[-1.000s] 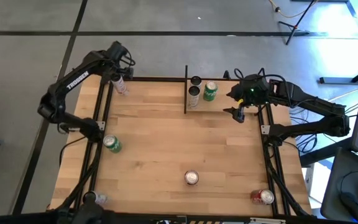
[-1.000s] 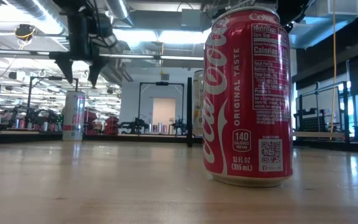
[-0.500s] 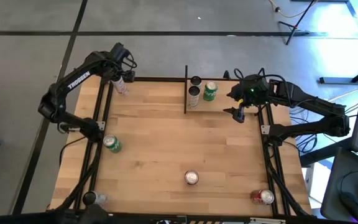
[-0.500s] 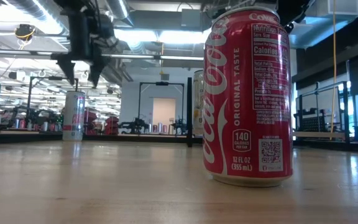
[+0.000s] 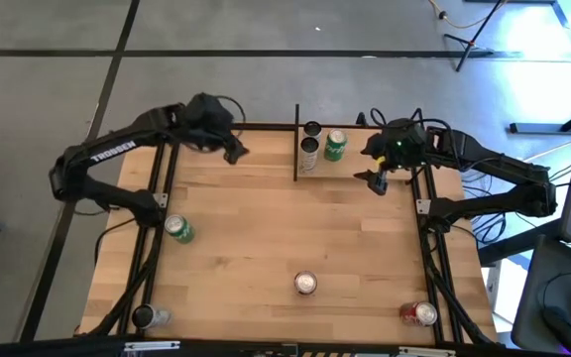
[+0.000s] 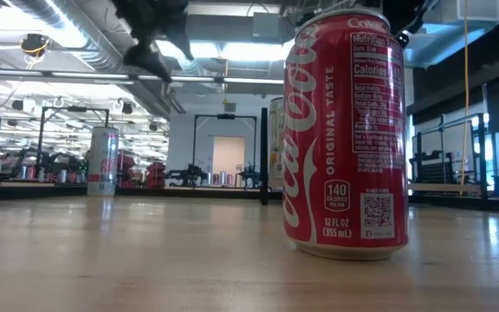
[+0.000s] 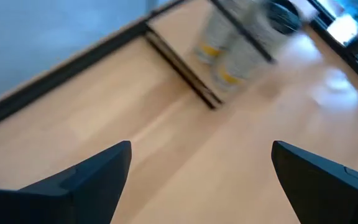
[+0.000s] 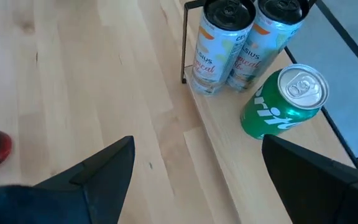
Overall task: Place canned beverage on shelf
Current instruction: Put the bottom red-white soda can on the shelf
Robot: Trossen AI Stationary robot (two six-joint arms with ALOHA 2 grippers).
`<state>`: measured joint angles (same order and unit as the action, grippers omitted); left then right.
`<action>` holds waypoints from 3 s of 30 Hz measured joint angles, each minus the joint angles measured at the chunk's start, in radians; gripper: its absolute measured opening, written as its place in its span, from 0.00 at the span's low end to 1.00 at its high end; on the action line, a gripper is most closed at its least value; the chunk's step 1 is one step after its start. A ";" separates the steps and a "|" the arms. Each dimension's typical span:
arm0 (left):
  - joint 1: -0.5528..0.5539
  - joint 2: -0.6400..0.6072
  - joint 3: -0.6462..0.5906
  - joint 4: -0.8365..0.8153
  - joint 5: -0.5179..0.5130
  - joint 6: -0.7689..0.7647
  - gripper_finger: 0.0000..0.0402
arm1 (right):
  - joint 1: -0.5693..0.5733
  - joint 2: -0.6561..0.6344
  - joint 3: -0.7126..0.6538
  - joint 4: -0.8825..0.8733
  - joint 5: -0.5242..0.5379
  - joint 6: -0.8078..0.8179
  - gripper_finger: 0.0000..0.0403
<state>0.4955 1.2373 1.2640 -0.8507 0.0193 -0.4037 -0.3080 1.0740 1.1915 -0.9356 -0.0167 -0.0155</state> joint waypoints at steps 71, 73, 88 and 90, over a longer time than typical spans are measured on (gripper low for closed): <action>-0.993 0.013 0.000 0.208 -0.301 -0.137 0.94 | 1.369 0.481 0.212 -0.400 -0.179 1.766 0.84; -0.993 0.013 0.000 0.208 -0.300 -0.137 0.94 | 1.369 0.487 0.212 -0.394 -0.193 1.766 0.84; -0.994 0.013 0.000 0.207 -0.299 -0.136 0.94 | 1.370 0.558 0.177 -0.356 -0.250 1.759 0.84; -0.994 0.013 0.000 0.207 -0.299 -0.136 0.94 | 1.378 0.558 0.145 -0.304 -0.269 1.757 0.84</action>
<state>-0.4984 1.2507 1.2636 -0.6437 -0.2794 -0.5396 1.0697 1.6325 1.3361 -1.2400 -0.2856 1.7419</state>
